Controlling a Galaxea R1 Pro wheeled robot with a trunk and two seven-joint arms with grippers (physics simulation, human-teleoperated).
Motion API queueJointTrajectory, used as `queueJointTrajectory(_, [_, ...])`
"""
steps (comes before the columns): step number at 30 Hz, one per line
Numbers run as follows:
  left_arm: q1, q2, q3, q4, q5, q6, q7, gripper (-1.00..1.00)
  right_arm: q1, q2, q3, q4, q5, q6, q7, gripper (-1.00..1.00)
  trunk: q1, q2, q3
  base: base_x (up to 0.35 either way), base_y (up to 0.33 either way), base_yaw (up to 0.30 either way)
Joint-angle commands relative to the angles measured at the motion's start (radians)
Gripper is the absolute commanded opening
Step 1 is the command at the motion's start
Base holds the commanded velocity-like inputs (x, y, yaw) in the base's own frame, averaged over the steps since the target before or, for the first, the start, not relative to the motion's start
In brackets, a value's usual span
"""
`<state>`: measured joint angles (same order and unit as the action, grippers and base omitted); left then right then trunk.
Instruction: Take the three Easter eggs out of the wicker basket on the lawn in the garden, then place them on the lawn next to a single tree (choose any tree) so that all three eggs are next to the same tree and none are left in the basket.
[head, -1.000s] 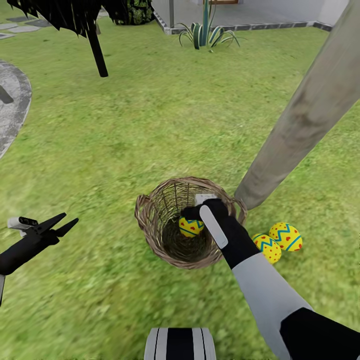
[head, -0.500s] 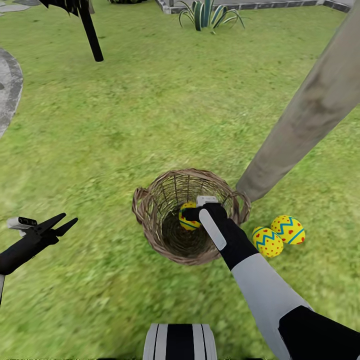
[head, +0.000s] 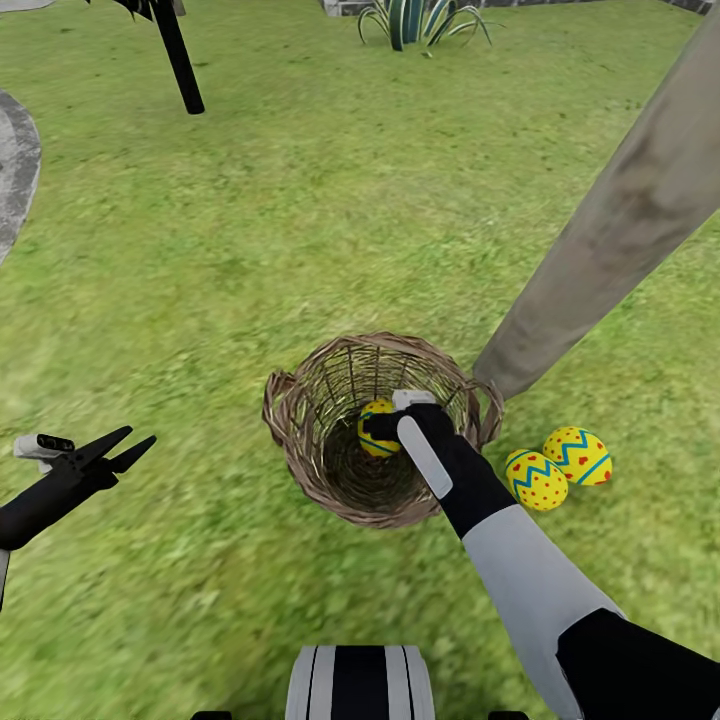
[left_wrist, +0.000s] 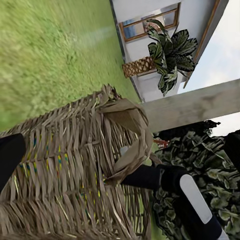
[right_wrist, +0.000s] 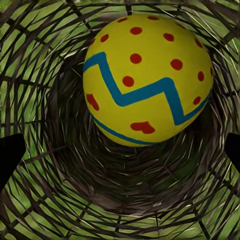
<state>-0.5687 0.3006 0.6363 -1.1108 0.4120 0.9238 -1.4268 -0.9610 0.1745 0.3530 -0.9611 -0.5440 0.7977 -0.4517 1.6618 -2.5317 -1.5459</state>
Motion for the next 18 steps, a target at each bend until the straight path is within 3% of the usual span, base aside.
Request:
queueJointTrajectory(1, [0.000, 0.000, 0.000, 0.000, 0.001, 0.010, -0.003, 1.00, -0.002, 0.000, 0.001, -0.001, -0.010, 0.000, -0.010, 1.00, 0.000, 0.000, -0.001, 0.000, 0.000, 0.000])
queueJointTrajectory(9, [0.000, 0.000, 0.000, 0.000, 0.001, 0.010, -0.003, 1.00, -0.028, 0.000, 0.001, 0.022, -0.011, -0.018, -0.010, 1.00, 0.000, 0.000, -0.001, 0.000, 0.000, 0.000])
queueJointTrajectory(18, [0.000, 0.000, 0.000, 0.000, 0.001, 0.011, -0.003, 1.00, -0.066, 0.000, 0.001, 0.103, -0.012, -0.070, -0.010, 1.00, 0.004, -0.002, -0.035, 0.000, 0.000, 0.000])
